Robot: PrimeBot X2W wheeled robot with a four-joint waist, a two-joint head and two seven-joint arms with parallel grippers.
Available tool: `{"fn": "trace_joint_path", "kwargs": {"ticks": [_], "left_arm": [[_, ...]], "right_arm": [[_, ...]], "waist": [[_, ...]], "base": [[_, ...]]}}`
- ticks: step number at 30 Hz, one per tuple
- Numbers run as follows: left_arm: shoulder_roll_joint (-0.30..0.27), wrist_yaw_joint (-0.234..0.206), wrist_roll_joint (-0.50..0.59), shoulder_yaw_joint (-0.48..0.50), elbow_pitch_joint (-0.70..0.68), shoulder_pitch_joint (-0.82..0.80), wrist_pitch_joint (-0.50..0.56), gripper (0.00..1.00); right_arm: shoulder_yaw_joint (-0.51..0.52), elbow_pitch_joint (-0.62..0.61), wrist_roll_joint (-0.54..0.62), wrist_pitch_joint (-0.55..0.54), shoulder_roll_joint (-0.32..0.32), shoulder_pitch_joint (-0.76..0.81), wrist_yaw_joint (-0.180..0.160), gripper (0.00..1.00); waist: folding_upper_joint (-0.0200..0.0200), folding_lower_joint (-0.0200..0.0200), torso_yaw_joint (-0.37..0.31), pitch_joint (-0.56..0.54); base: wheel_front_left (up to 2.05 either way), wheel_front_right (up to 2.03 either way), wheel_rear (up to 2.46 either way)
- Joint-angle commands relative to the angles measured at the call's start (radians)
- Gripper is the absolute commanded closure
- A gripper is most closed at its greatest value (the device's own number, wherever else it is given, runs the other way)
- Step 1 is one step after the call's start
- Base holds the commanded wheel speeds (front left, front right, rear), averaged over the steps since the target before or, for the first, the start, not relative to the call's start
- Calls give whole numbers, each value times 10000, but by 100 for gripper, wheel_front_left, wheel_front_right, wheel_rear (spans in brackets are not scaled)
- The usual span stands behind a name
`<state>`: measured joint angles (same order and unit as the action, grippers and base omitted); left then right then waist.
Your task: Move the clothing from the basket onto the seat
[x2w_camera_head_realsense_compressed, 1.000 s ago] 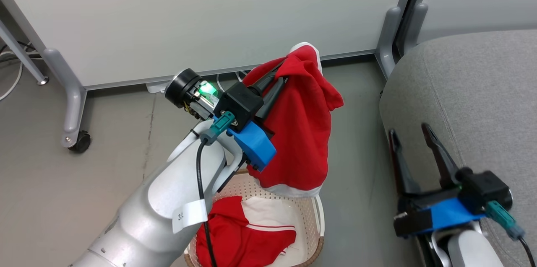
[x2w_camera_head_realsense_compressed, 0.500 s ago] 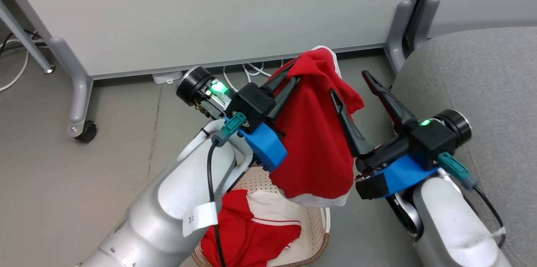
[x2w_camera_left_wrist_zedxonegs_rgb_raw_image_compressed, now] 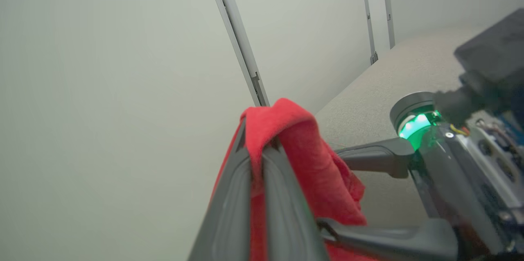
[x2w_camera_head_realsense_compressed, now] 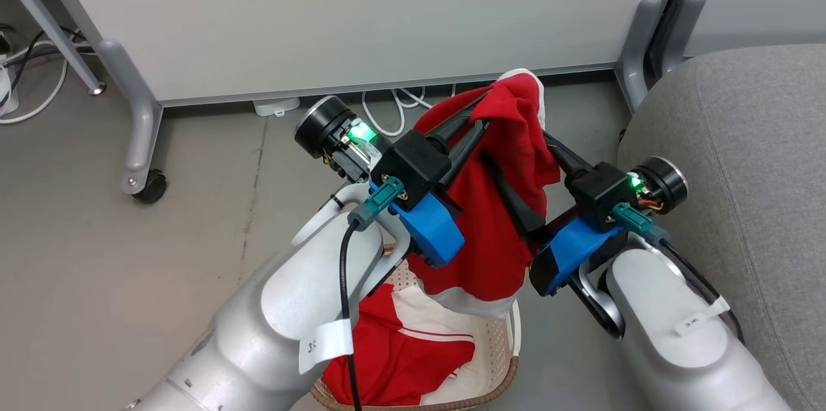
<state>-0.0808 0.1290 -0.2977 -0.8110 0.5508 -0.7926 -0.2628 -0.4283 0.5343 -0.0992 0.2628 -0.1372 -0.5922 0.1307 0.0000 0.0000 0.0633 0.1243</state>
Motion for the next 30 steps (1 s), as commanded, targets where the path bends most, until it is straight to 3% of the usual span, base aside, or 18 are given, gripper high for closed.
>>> {"fn": "trace_joint_path", "kwargs": {"ticks": [1,2,3,28,29,30], "left_arm": [[25,8,28,19,-47,-101,-30,100],[29,9,28,20,-54,-84,-30,100],[27,11,30,22,-54,-65,-30,100],[-116,16,-59,-12,104,87,-29,100],[-113,16,-78,-1,127,79,-31,90],[-107,16,-83,9,154,68,-29,0]], "right_arm": [[-70,144,-67,32,33,-124,1,0],[-159,329,-109,33,56,-209,1,56],[-232,469,-240,33,100,-269,1,100],[-415,355,-915,33,49,-388,1,100],[-407,341,-917,33,57,-375,1,100],[-387,326,-930,33,64,-361,1,100]], "waist": [[0,0,9,1],[0,0,18,-3],[0,0,23,-6],[0,0,-8,-18],[0,0,-13,-16],[0,0,-19,-11]], "base": [[0,0,0],[0,0,0],[0,0,0],[0,0,0],[0,0,0],[0,0,0]]}}
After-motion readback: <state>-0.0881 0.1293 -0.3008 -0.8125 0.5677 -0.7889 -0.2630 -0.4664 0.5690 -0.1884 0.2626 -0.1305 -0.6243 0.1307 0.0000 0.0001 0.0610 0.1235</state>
